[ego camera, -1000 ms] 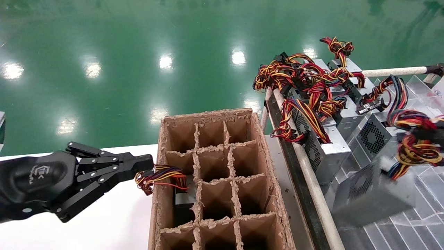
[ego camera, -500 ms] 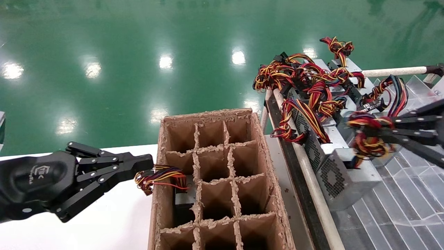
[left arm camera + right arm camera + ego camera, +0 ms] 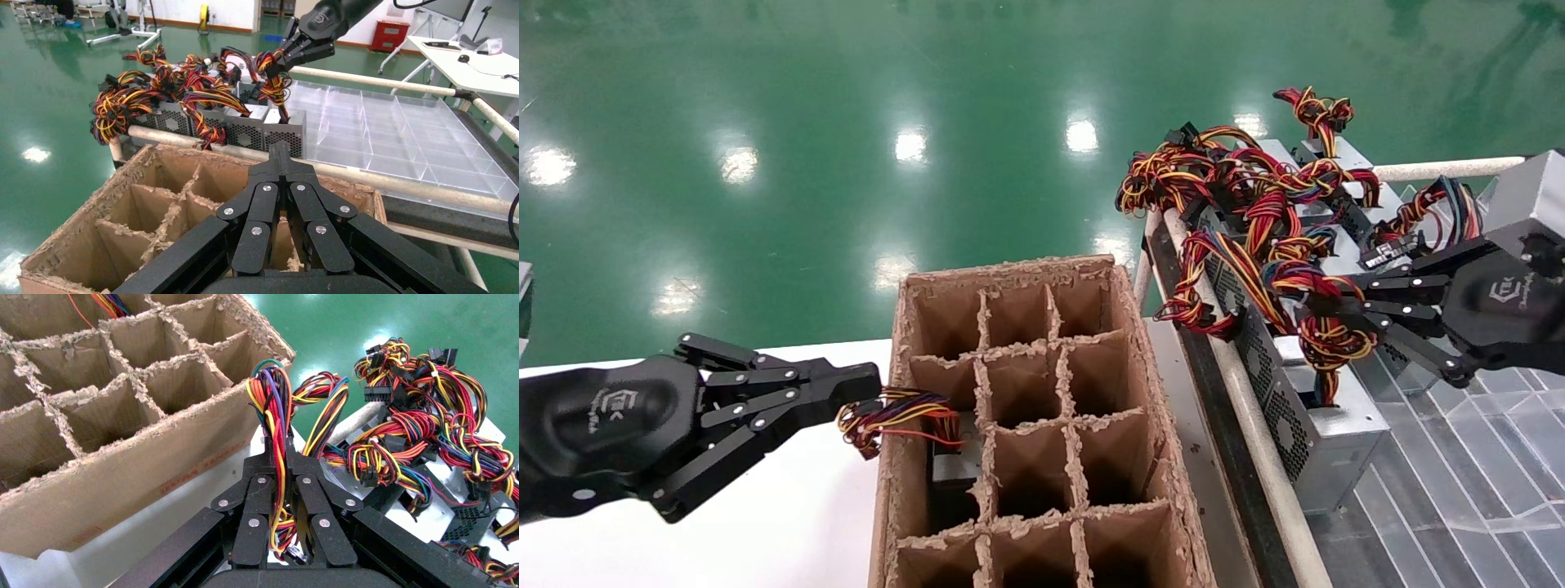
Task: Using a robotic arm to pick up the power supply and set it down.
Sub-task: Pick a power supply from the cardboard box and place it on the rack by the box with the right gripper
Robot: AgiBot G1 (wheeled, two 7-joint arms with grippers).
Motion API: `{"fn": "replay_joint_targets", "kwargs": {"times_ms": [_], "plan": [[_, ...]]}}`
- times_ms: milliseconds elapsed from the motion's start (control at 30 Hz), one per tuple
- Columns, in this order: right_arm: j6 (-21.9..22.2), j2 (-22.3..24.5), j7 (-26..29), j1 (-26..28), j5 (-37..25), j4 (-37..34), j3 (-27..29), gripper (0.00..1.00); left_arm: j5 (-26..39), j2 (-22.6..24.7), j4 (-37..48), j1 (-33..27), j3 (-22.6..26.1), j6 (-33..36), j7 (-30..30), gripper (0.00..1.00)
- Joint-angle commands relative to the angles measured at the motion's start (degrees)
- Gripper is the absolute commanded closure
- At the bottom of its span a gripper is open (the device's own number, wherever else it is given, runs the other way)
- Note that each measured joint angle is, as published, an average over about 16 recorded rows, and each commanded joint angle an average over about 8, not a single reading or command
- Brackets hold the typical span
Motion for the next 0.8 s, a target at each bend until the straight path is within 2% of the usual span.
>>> {"fn": "replay_joint_targets", "kwargs": {"times_ms": [33, 67, 100, 133, 600, 800], "plan": [[0.6, -0.2, -0.2, -0.5, 0.5, 0.0, -0.1, 0.2, 0.0, 0.0, 0.0, 0.0, 0.0, 0.0, 0.0, 1.0], [0.6, -0.2, -0.2, -0.5, 0.6, 0.0, -0.1, 0.08, 0.0, 0.0, 0.0, 0.0, 0.0, 0.0, 0.0, 1.0], [0.6, -0.3, -0.1, -0.5, 0.6, 0.0, -0.1, 0.01, 0.0, 0.0, 0.0, 0.0, 0.0, 0.0, 0.0, 1.0], [0.5, -0.3, 0.0, -0.5, 0.6, 0.1, -0.1, 0.0, 0.0, 0.0, 0.0, 0.0, 0.0, 0.0, 0.0, 1.0], [-1.9, -0.4, 2.0, 1.0, -0.3, 0.2, 0.0, 0.0, 0.0, 0.0, 0.0, 0.0, 0.0, 0.0, 0.0, 1.0], [-1.8, -0.3, 2.2, 1.0, 1.1, 0.2, 0.3, 0.0, 0.0, 0.0, 0.0, 0.0, 0.0, 0.0, 0.0, 1.0]]}}
